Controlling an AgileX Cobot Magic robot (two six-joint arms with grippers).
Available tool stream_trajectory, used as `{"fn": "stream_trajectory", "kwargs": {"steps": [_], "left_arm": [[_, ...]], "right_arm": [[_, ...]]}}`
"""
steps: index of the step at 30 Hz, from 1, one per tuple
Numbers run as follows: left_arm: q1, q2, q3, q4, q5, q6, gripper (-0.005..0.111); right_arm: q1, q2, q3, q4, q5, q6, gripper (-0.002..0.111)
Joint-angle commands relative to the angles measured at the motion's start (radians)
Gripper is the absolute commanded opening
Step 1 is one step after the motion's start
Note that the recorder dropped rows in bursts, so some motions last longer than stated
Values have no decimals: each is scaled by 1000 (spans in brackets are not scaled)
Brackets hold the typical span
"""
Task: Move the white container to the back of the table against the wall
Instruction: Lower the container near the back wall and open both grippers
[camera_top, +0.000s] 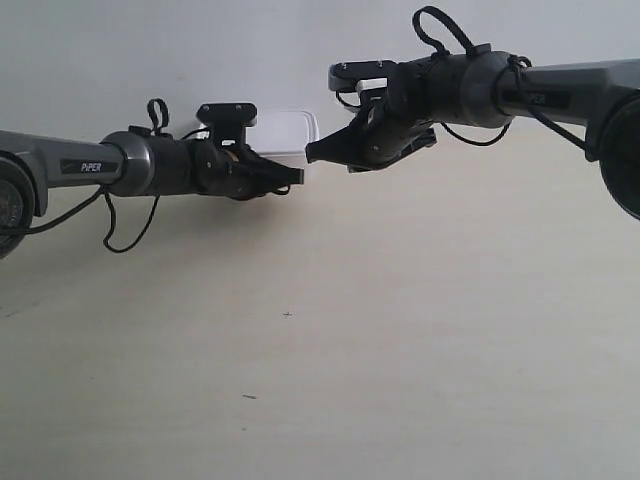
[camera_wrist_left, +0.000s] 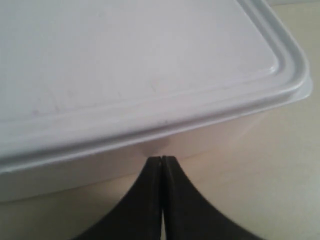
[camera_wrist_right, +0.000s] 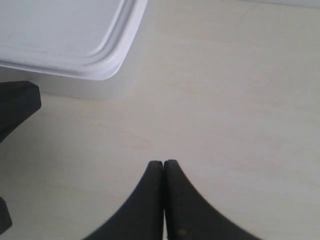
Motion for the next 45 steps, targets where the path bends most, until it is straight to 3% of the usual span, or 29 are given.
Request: {"fn": "stream_trajectory", "kwargs": {"steps": [1, 26, 37, 45], "left_arm": [[10, 5, -11, 16, -35, 2, 0], [53, 5, -11, -2, -71, 73, 0], [53, -49, -8, 2, 108, 77, 0], [65, -307, 320, -27, -49, 74, 0]], "right_arm": [[-5, -13, -5, -10, -6, -10, 0], [-5, -13, -5, -10, -15, -21, 0], [-5, -15, -5, -10, 13, -37, 0], [-5, -23, -5, -10, 52, -37, 0]]}}
